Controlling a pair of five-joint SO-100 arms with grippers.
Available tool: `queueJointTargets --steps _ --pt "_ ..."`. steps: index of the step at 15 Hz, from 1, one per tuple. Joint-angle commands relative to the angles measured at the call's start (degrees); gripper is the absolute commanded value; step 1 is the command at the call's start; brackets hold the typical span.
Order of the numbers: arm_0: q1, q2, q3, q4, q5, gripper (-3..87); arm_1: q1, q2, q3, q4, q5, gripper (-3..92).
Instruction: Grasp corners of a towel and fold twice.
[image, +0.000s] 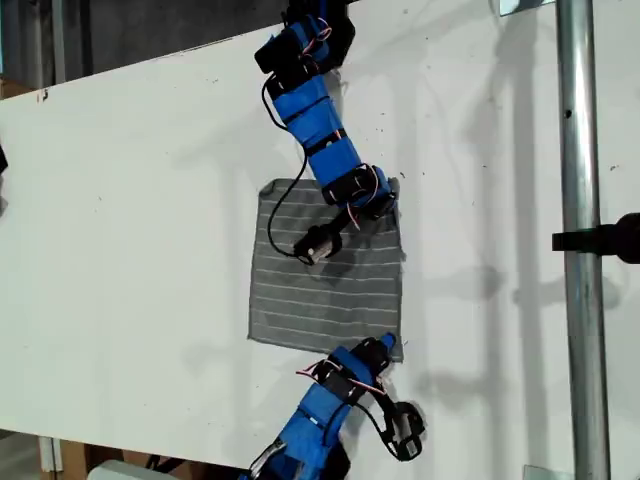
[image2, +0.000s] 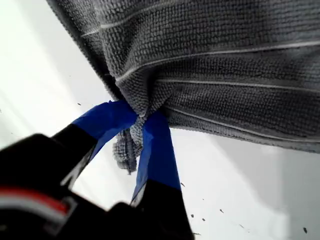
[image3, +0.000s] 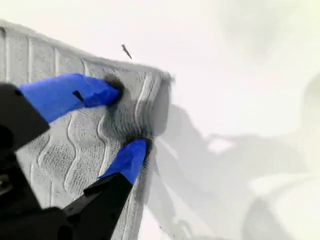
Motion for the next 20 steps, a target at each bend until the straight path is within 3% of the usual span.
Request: queueJointTargets --steps 1,4,7,10,14,17,20 --pt "1.7 0.8 1.8 -0.7 0.7 -3.0 0.5 2.6 0.1 0.1 -0.3 -0.2" --pt "1.5 13.5 2.5 0.2 5.8 -3.0 -0.1 9.0 0.1 0.1 -1.3 -0.2" --pt "6.7 31.4 8.4 -8.2 13.7 -3.0 -6.3 13.0 -3.9 -0.3 -2.4 -0.2" --pt "9.6 36.8 9.1 -5.4 13.2 -3.0 -13.9 7.5 -14.4 -1.3 -2.3 -0.2" --pt "-5.4 44.5 17.1 -2.9 12.7 -3.0 -4.0 12.5 -9.6 9.1 -1.7 -0.2" --pt "-24.0 51.0 20.7 1.6 24.3 -3.0 9.7 20.1 4.8 10.2 -6.9 -0.2" --pt "-43.3 51.8 20.0 1.2 38.1 -3.0 25.0 22.4 8.9 8.5 -19.5 -0.2"
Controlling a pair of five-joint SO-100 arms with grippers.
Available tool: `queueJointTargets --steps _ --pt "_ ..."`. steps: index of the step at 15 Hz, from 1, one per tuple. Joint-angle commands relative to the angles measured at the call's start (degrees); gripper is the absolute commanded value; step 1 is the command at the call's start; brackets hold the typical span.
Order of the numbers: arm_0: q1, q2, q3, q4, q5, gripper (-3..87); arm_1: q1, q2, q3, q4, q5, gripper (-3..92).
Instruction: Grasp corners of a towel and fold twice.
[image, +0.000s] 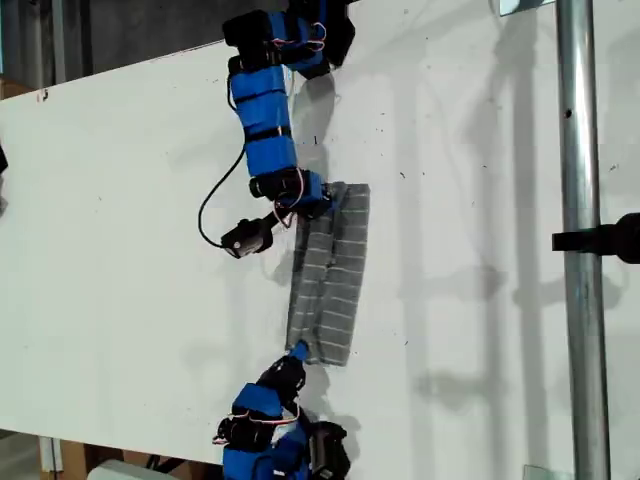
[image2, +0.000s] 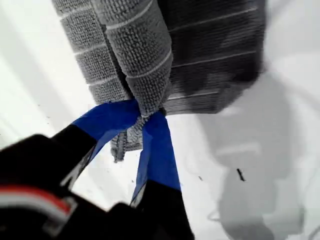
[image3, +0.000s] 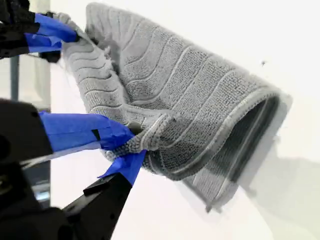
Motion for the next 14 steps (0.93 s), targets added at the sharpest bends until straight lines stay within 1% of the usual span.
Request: queueJointTargets --steps 1,2,3,4,6,10,12,13,14 --pt "-13.2 1.5 -2.9 0.3 8.3 -3.0 11.4 6.2 -0.6 -1.3 -10.0 -0.2" --pt "-16.6 1.5 -4.8 0.3 10.4 -3.0 15.6 7.6 -1.9 -1.1 -14.1 -0.2" --pt "-17.5 1.7 -6.2 0.8 11.3 -3.0 17.9 9.1 -3.4 -0.3 -16.7 -0.2" --pt "-15.8 1.7 -6.5 0.9 10.7 -3.0 18.1 11.3 -3.6 0.1 -17.4 -0.2" --pt "-11.0 2.5 -2.1 -0.7 7.1 -3.0 12.5 11.5 -1.2 -0.4 -13.8 -0.2" --pt "-2.4 8.3 12.0 -8.6 -2.7 -2.9 1.2 1.8 1.8 -3.4 -3.8 -0.2" --pt "-0.4 8.9 17.8 -12.4 -5.8 -2.9 -0.6 -3.5 1.8 -4.7 -1.5 -0.2" --pt "-0.4 9.0 19.4 -13.3 -6.4 -2.9 0.2 -5.4 1.8 -5.3 -1.1 -0.2" --pt "-0.7 9.3 20.0 -13.4 -6.6 1.2 1.3 -6.2 1.8 -5.6 -0.9 4.6"
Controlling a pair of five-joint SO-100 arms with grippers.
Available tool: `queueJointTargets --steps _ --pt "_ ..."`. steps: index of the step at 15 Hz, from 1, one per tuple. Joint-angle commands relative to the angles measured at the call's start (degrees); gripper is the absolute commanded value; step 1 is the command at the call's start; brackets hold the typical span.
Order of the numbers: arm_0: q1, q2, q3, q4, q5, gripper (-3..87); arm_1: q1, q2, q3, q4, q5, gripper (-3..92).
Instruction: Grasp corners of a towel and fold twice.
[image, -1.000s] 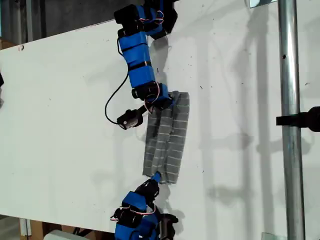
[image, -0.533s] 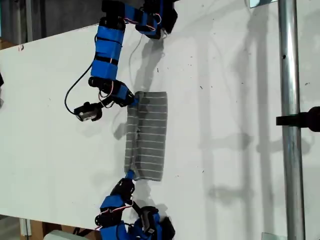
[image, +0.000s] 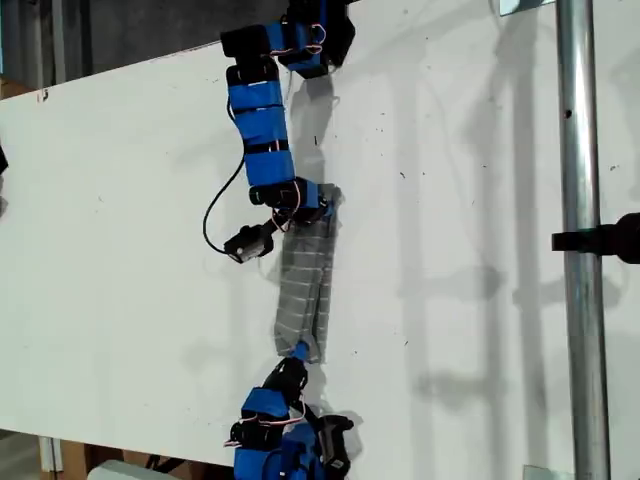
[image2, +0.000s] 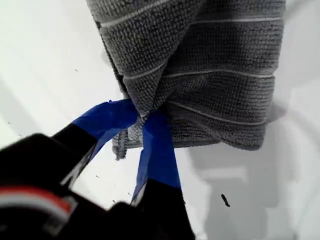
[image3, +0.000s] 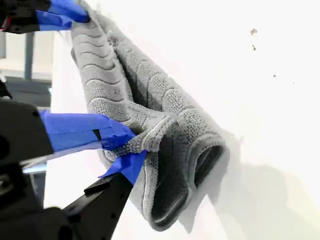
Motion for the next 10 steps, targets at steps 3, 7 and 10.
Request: queueJointTargets --steps 3,7,10 --pt "-0.2 10.0 -2.0 5.3 -1.9 19.9 6.4 4.8 1.2 5.0 1.3 37.1" --pt "8.4 51.5 2.5 16.4 -2.8 13.4 10.8 26.7 15.6 5.8 6.2 37.1" --pt "16.1 58.6 10.6 18.0 -8.3 13.4 8.3 44.3 29.9 3.7 14.9 40.4"
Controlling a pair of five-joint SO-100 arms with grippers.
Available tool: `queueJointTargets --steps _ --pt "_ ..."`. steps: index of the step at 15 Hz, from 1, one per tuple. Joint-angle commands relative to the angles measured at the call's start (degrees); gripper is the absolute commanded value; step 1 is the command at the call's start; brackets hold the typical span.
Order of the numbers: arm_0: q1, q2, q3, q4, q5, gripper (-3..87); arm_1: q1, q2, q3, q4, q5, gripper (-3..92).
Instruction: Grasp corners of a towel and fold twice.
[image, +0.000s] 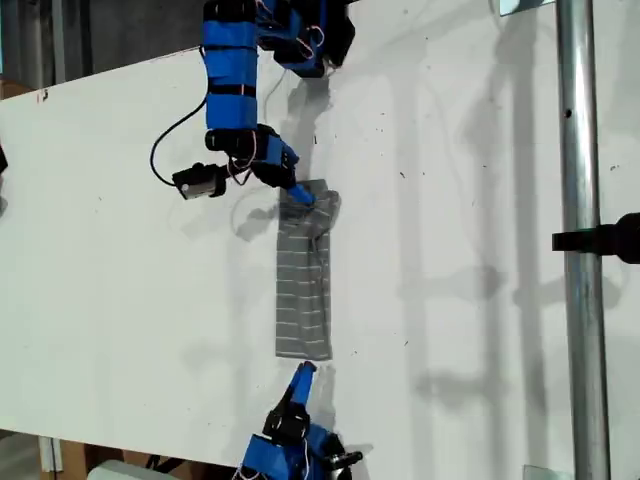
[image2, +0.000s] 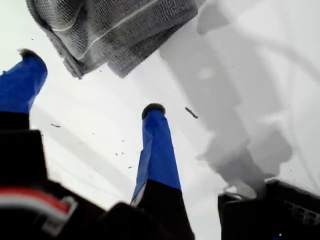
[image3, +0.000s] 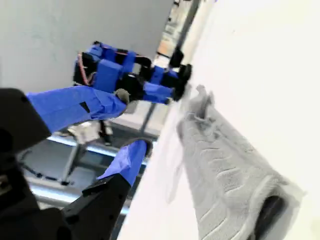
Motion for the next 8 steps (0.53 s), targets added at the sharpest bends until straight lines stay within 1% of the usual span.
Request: queueJointTargets --steps 1,2,3,5,7,8 --pt "5.2 2.5 4.5 -2.2 -3.5 12.5 -0.8 16.5 10.5 -1.9 7.5 41.1" --pt "6.8 2.5 6.7 -2.7 -4.7 10.9 -0.4 22.7 18.4 -4.7 10.5 41.5" --pt "9.3 2.5 8.3 -3.3 -4.9 7.6 -0.2 28.7 26.5 -8.2 14.2 41.2" --pt "12.2 2.5 12.3 -3.4 -7.6 6.2 0.0 40.0 40.9 -19.8 18.2 39.4" --pt "13.1 2.5 16.6 -3.6 -11.2 0.7 2.2 33.9 41.3 -28.1 18.3 41.7" --pt "13.3 2.5 16.5 -3.6 -11.4 -1.7 3.5 28.3 40.3 -33.3 17.6 42.5"
